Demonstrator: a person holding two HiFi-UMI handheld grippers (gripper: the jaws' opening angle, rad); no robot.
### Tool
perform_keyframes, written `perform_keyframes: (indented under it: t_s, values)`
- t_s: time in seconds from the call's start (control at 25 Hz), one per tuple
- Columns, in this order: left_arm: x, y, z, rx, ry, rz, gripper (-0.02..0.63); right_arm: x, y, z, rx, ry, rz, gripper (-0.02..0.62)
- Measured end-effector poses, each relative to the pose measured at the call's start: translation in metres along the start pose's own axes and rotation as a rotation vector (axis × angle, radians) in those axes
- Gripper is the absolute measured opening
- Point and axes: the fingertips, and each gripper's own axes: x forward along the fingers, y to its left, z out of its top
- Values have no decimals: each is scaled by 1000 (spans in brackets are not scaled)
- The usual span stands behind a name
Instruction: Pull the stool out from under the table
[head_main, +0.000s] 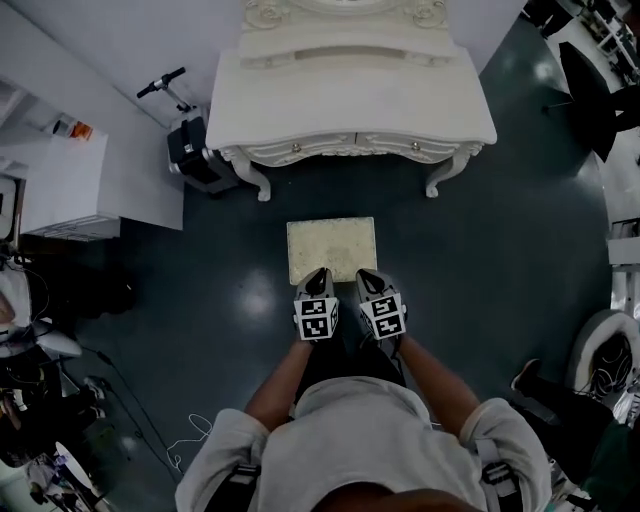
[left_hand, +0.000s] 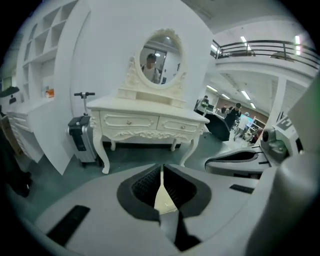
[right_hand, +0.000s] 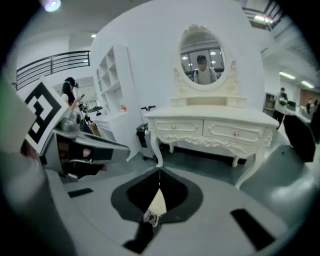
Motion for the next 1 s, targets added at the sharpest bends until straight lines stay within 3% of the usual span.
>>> perform_keyframes:
  t_s: [0.2, 0.44, 0.64, 0.84, 1.0]
  values:
    - [-50, -30, 48, -5, -134, 34, 23, -64, 6, 52, -40, -203, -15, 15]
    - [-111, -84, 77, 177, -276, 26, 23, -134, 28, 83, -97, -317, -13, 15]
    - [-140, -118, 83, 113, -350, 2, 23, -177, 25, 97, -95, -359, -21, 14]
    - [-164, -140, 96, 106, -392, -25, 23, -211, 25, 105, -165, -410, -90, 14]
    - [-177, -160, 94, 114, -413, -53, 23, -237, 26, 96, -133, -442, -88, 14]
